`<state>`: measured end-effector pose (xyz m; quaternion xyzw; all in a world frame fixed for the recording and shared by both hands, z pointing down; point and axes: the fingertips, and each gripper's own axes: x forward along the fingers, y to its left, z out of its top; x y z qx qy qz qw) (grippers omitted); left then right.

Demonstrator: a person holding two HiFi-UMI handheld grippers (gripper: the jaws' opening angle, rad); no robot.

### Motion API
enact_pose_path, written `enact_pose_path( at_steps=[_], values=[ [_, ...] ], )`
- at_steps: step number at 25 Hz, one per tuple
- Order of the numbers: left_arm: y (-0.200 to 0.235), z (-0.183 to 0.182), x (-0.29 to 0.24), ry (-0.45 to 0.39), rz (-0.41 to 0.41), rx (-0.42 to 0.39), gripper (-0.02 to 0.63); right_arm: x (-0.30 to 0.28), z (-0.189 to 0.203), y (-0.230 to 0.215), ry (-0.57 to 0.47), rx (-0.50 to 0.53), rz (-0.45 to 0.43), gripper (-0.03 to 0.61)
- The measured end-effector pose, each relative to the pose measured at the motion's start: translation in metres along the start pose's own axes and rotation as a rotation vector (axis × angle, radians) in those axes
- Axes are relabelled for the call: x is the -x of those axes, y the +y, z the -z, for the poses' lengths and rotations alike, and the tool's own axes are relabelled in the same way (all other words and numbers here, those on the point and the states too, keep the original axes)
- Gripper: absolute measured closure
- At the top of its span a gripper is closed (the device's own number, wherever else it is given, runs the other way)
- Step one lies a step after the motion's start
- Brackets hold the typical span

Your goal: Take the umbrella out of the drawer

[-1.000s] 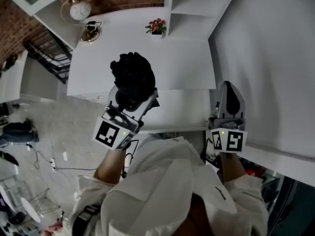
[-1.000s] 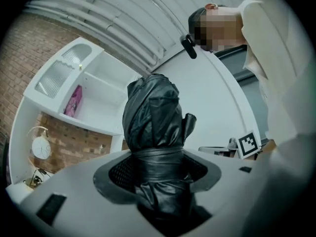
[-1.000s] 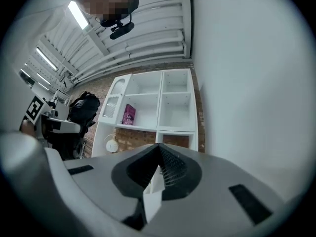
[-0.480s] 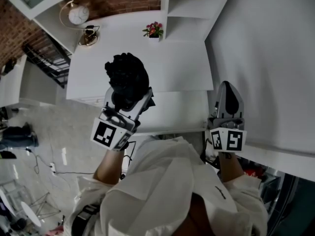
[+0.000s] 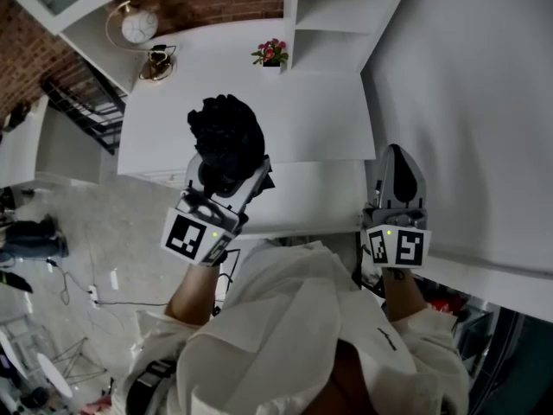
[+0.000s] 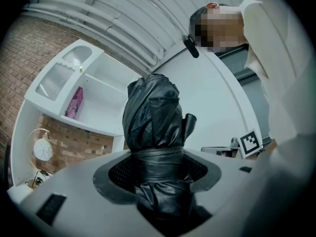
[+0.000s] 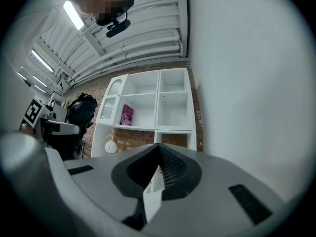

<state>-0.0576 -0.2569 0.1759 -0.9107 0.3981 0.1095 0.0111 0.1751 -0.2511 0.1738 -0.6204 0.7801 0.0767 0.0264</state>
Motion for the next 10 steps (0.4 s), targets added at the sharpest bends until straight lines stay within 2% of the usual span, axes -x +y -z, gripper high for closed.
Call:
enact_pose_path(
  at_steps=[4, 10],
  values=[
    [-0.0005, 0.0003, -0.003, -0.011, 0.01, 0.008, 0.341, -0.0019, 0.0043, -0.0015, 0.009, -0.009, 0.004, 0.561],
    [0.0022, 0.0054, -0.0006, 0.018, 0.011, 0.008, 0.341, -0.0027, 0.0017, 0.003, 0.011, -0.013, 0.005, 0.561]
  ],
)
